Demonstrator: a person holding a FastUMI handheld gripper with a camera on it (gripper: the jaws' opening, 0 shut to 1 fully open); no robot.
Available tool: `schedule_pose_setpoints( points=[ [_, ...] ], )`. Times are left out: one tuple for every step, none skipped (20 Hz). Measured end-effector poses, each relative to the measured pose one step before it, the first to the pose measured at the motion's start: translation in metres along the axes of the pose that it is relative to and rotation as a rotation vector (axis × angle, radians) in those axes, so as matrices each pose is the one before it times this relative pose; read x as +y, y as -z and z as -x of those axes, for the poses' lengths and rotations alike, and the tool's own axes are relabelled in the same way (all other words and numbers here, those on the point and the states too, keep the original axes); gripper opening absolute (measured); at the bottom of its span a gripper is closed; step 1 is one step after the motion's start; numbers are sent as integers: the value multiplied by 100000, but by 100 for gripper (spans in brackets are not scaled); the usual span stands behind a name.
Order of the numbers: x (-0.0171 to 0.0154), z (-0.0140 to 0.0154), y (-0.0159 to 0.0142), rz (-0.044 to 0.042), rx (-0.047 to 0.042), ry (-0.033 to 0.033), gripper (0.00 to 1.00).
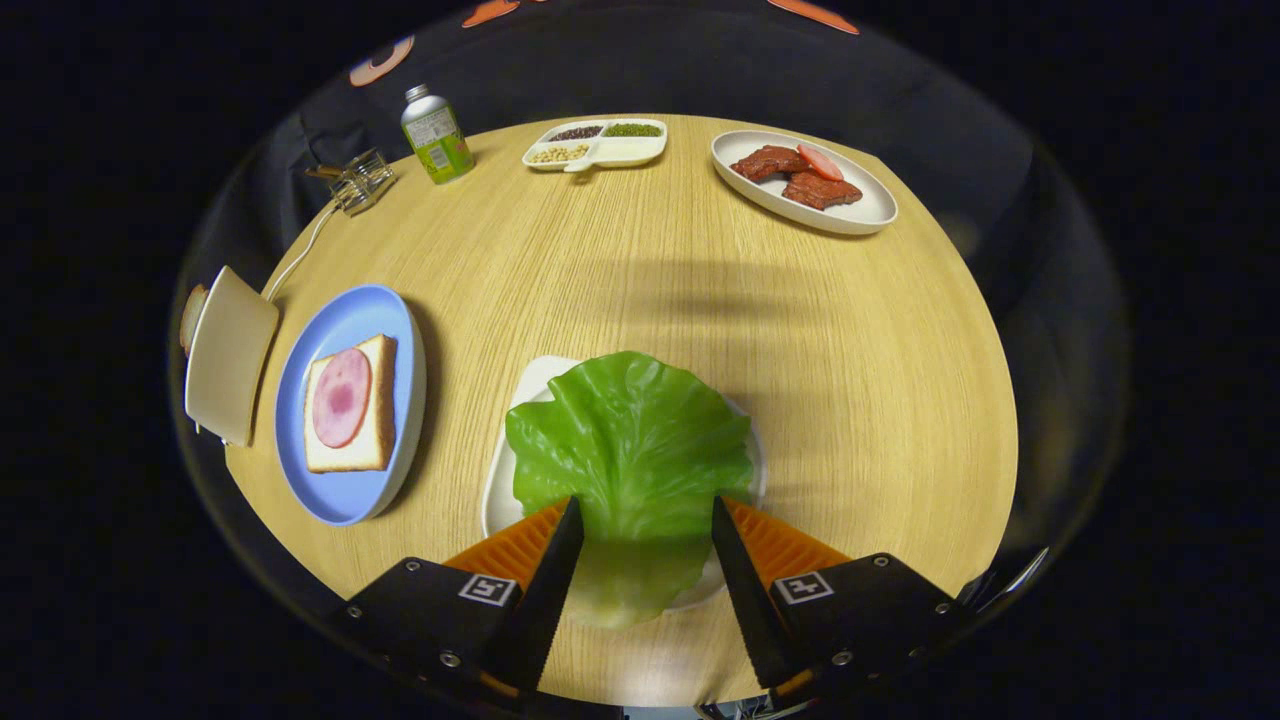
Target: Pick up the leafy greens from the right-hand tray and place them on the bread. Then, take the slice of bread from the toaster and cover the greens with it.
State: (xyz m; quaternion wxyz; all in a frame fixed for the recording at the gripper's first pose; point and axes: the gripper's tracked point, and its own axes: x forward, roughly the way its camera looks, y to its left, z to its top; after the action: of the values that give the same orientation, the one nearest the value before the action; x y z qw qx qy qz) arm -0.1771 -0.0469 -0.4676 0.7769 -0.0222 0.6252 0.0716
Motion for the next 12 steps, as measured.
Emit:
schedule_pose_setpoints(
  points=[
    [-22, -204, -275, 167, -896, 93, 77],
    [53, -146, 69, -429, 589, -215, 75],
    [38, 238, -142, -694, -789, -79, 74],
    [-120, -11, 99, 370, 883, 28, 73],
    [-16, -93, -14, 2, -443, 298, 72],
    [100, 103, 47, -786, 506, 571, 71],
    [58, -14, 136, -1442, 1138, 621, 70],
    [120, 110, -43, -1569, 487, 707, 66],
    [175, -50, 134, -920, 352, 774, 63],
    [206, -23, 7, -617, -474, 481, 56],
    [264, 61, 56, -573, -1160, 656, 53],
    [211, 80, -24, -781, -1188, 354, 46]
  ],
)
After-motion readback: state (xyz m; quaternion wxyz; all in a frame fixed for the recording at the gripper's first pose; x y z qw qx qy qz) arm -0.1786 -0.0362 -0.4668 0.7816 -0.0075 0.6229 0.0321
